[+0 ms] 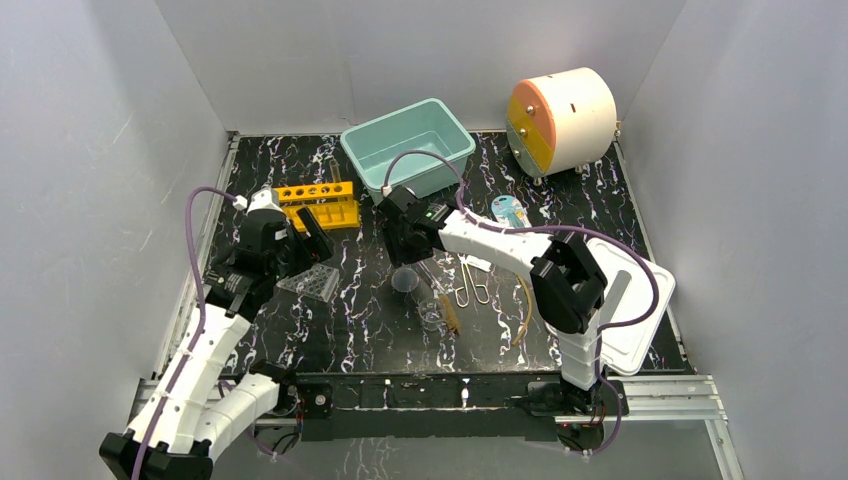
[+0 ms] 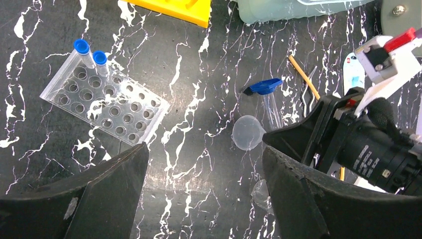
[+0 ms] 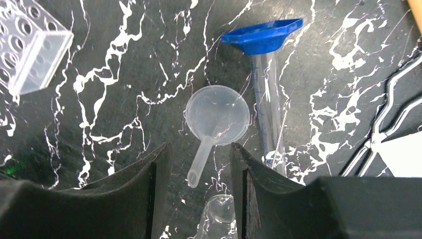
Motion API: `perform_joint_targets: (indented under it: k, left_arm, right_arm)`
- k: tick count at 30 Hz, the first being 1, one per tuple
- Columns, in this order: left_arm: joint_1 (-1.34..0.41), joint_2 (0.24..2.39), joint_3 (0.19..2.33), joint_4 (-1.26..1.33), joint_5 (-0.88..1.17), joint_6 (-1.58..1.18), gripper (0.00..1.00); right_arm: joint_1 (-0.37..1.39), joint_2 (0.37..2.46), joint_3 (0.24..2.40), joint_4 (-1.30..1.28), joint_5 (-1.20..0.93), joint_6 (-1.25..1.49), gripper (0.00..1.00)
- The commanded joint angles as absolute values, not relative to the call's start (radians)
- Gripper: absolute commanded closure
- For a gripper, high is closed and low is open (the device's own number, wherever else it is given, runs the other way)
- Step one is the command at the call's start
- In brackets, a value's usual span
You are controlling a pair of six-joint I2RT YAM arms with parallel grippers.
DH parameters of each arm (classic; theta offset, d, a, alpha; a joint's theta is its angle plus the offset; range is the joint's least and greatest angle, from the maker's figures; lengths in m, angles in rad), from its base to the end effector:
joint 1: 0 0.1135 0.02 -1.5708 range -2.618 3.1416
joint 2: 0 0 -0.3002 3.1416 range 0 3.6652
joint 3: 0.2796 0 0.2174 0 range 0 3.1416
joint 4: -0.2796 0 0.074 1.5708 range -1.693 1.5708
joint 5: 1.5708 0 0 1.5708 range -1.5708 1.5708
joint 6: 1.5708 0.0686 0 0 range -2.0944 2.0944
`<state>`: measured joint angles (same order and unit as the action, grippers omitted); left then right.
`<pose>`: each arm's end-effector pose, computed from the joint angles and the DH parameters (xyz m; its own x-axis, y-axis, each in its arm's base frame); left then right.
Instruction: Organize the chemistry lab equipment
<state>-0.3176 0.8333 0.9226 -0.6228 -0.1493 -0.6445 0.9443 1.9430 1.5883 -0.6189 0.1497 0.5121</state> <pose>0.1391 -0.0350 0.3420 -0.4986 -0.4615 -0.7338 -0.1406 0.8784 -0.4568 0.2579 0.3389 0.2595 -0.7910 -0.2666 -0.5506 -0.4178 0.8929 0.1680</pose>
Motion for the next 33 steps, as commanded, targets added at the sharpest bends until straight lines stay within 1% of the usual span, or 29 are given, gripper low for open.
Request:
perform_joint_targets:
  k: [1, 5, 10, 13, 16, 20, 22, 27, 30, 33]
  left_arm:
    - [-0.317, 0.860, 0.923, -0.578, -0.190, -0.653, 0.16]
    - [-0.317, 0.918, 0.966, -0.556, -0.247, -0.662, 0.16]
    - [-0.316, 0.989, 1.014, -0.513, -0.293, -0.635, 0.16]
    - [-0.316, 1.017, 1.039, -0.499, -0.302, -0.629, 0.16]
    - [-0.316, 1.030, 1.051, -0.491, -0.318, -0.628, 0.16]
    - [-0.316, 1.029, 1.046, -0.461, -0.347, -0.612, 0.17]
    - [-0.317, 1.029, 1.040, -0.439, -0.354, -0.603, 0.16]
    - [-0.317, 1.044, 1.054, -0.405, -0.402, -0.627, 0.16]
    - [-0.317, 1.056, 1.074, -0.387, -0.414, -0.632, 0.16]
    - [-0.317, 1.059, 1.082, -0.358, -0.423, -0.630, 0.16]
  right_arm:
    - [0.960, 1.941, 1.640, -0.659, 0.126, 0.454, 0.47]
    - [0.968, 1.983, 1.699, -0.750, 0.143, 0.446, 0.52]
    - [0.979, 1.970, 1.644, -0.664, 0.161, 0.412, 0.60]
    - [0.979, 2.002, 1.693, -0.688, 0.208, 0.417, 0.64]
    - [0.979, 2.018, 1.713, -0.702, 0.229, 0.418, 0.73]
    - [0.979, 1.994, 1.695, -0.662, 0.222, 0.389, 0.89]
    - [0.978, 1.972, 1.695, -0.630, 0.195, 0.355, 0.93]
    - [0.950, 1.902, 1.756, -0.580, 0.071, 0.284, 0.95]
    - [0.880, 1.848, 1.767, -0.520, -0.041, 0.291, 0.98]
    - [0.782, 1.806, 1.769, -0.434, -0.172, 0.328, 0.98]
